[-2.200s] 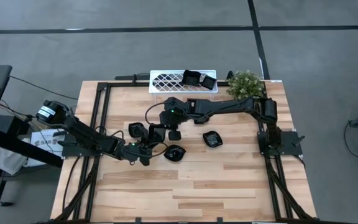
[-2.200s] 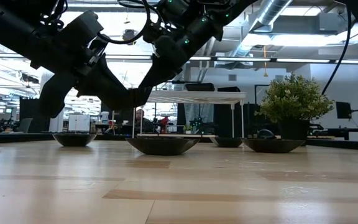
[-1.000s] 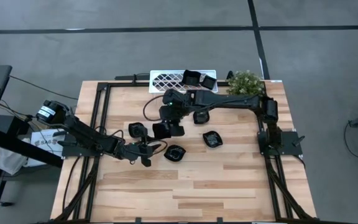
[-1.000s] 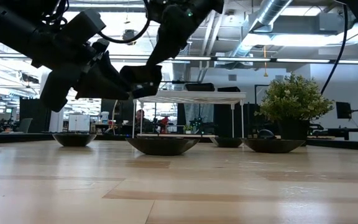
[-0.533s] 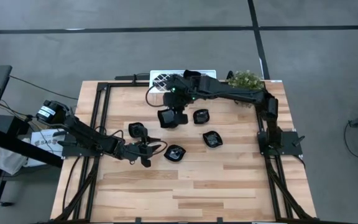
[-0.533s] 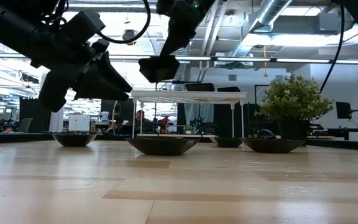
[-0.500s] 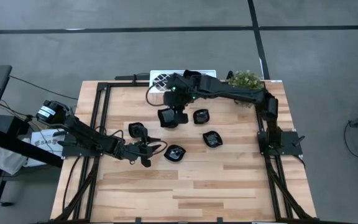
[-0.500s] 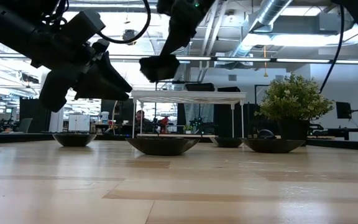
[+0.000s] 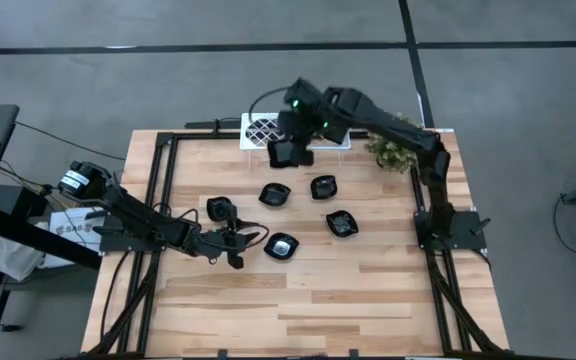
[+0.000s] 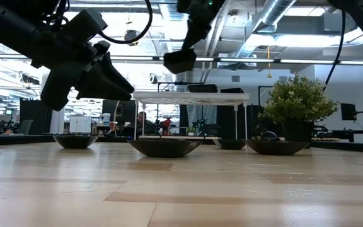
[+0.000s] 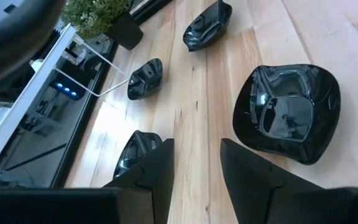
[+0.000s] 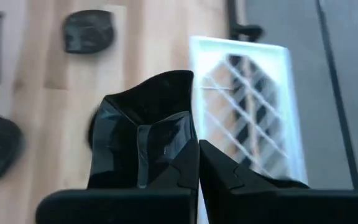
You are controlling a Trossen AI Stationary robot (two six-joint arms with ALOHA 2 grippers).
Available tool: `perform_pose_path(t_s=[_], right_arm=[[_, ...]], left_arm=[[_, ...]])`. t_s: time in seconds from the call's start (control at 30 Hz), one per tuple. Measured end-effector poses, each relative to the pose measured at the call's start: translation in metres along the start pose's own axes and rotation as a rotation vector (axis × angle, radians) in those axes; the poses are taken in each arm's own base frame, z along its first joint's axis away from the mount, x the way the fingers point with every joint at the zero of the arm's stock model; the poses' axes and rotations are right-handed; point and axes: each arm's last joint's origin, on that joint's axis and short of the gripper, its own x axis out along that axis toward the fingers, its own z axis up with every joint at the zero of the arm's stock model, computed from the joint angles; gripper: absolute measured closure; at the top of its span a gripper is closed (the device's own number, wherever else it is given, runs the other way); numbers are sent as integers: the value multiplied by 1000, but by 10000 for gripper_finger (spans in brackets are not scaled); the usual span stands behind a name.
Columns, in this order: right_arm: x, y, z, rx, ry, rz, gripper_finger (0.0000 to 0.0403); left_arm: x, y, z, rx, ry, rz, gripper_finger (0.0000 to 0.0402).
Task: Pick & Place Mini shaped plates
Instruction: Stack the black distorted square plate on top of the black distorted square plate on the shelf
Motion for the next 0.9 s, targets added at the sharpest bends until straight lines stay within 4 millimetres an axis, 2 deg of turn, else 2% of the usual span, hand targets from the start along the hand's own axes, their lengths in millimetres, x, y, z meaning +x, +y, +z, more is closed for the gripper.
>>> perform_pose_path(t_s=[0.3,0.47,0.63,0.9], right_arm=[[-17,-76,-40,179,33,-109,403],[-24,-104,-61,282,-8,-63,403],[-28,-116,-71,333,-33,-31,403],[-25,-115,-74,361,-4,-5,403]], left_arm=[[0,0,0,-12,0,0,270],[0,0,0,-35,2,3,270],[0,0,0,-51,2,4,270],[0,0,-1,-60,3,4,270]])
